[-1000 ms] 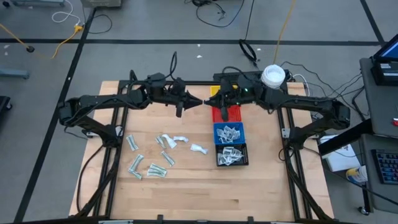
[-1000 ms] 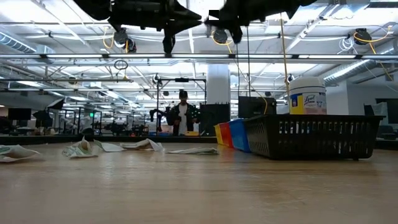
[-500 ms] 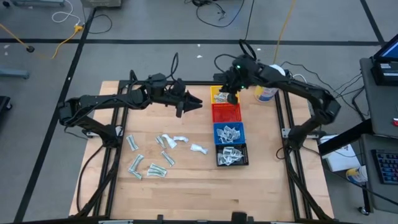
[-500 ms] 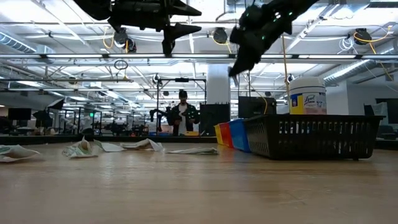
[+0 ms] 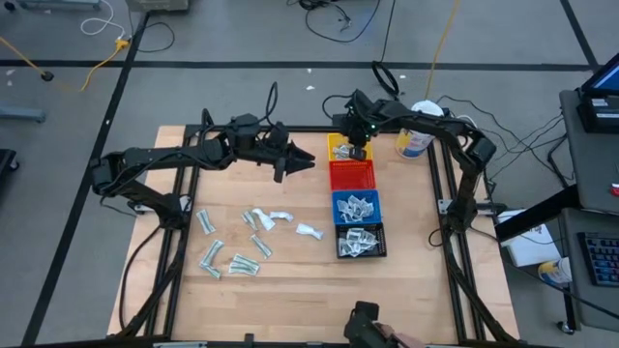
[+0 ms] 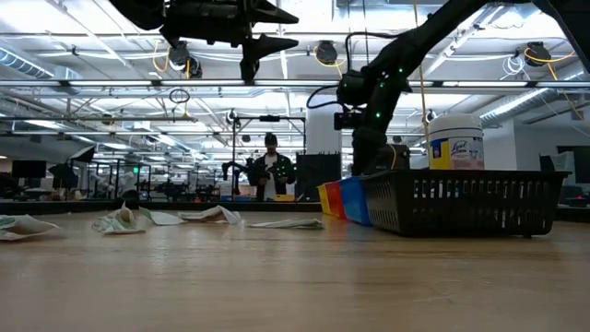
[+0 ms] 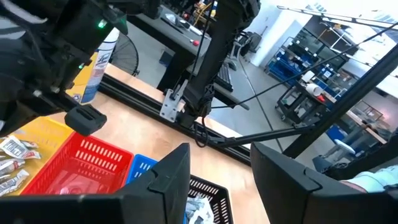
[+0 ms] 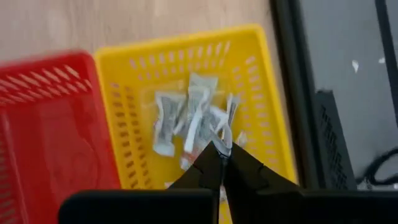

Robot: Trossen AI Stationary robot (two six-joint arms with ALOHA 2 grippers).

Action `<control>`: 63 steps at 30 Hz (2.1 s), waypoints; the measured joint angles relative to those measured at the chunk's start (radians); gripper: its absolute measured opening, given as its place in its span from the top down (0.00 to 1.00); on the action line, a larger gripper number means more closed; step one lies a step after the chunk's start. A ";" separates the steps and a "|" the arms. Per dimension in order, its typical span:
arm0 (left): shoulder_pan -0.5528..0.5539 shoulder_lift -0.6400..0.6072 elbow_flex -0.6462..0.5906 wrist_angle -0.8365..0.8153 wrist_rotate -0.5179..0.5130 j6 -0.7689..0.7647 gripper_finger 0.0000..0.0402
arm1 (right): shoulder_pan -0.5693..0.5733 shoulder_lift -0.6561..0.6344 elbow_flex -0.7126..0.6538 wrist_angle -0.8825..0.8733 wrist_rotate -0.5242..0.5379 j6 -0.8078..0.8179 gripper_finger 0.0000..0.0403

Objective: Pick & Place First Aid Supplies
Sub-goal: Put the orange ointment pack into the yellow bin, then put the green bandage pack into the red bin

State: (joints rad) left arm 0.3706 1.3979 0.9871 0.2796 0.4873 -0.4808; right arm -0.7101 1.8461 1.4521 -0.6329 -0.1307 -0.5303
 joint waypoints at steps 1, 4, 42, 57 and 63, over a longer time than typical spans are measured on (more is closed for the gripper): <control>0.000 0.000 0.000 -0.001 0.000 0.000 0.57 | 0.003 0.006 0.000 -0.005 0.007 0.001 0.99; 0.000 0.000 0.000 -0.010 0.000 0.000 0.57 | 0.010 0.007 0.000 0.000 -0.002 0.019 0.94; -0.345 0.283 0.170 -0.790 -0.326 0.749 0.57 | 0.352 -0.738 -0.201 0.435 0.110 0.687 0.41; -0.406 0.566 0.284 -0.744 -0.483 0.698 0.57 | 0.517 -0.764 -0.201 0.427 0.193 0.656 0.41; -0.404 0.632 0.337 -0.841 -0.435 0.714 0.57 | 0.535 -0.764 -0.201 0.436 0.243 0.638 0.41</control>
State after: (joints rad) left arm -0.0330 2.0302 1.3243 -0.5616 0.0522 0.2334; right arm -0.1748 1.0821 1.2507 -0.1965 0.1119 0.1081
